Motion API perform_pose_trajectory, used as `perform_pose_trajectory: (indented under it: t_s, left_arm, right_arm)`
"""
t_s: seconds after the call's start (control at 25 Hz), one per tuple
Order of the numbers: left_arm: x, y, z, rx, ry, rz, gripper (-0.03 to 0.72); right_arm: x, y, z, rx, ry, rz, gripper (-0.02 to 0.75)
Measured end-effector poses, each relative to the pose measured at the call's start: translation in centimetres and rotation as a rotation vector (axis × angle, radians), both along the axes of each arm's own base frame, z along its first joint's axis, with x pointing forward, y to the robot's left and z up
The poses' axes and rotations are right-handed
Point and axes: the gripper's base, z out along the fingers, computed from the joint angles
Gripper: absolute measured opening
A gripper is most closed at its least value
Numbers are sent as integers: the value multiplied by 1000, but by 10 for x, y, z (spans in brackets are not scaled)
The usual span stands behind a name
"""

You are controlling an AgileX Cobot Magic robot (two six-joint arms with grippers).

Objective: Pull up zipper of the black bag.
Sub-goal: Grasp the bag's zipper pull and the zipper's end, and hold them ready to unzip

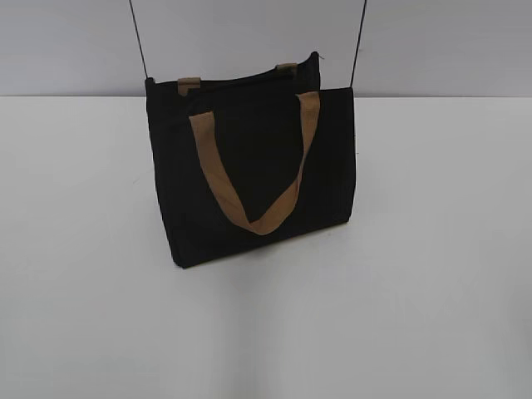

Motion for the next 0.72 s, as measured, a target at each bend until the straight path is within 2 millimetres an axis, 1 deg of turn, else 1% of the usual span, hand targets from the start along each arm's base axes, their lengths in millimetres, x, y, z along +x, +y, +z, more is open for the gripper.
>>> perform_pose_trajectory:
  t_s: [0.72]
  left_arm:
    - [0, 0, 0, 0, 0, 0, 232]
  right_arm:
    - [0, 0, 0, -4, 0, -3, 323]
